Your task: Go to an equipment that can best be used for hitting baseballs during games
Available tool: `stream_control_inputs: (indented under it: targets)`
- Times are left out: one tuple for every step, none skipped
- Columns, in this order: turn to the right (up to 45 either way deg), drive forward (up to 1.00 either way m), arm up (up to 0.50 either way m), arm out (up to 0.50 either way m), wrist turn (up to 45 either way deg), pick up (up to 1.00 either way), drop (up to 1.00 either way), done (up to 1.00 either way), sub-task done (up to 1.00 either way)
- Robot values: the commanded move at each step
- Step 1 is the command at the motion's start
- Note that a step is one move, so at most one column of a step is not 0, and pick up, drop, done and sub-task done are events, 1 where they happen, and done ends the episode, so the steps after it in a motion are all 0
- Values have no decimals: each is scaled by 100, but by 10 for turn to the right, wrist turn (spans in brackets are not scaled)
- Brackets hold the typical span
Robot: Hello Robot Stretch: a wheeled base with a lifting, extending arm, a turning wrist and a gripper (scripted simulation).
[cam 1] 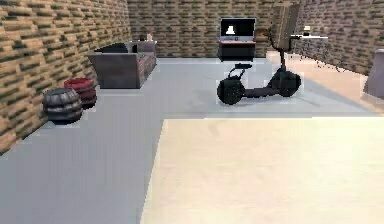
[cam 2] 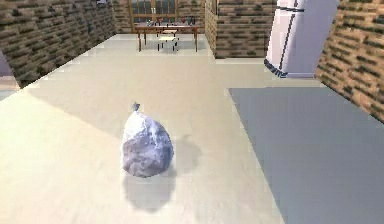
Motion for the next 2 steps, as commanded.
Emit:
stream_control_inputs:
  targets:
    - [0, 100, 0, 0, 0, 0, 0, 0, 0]
    - [0, 100, 0, 0, 0, 0, 0, 0, 0]
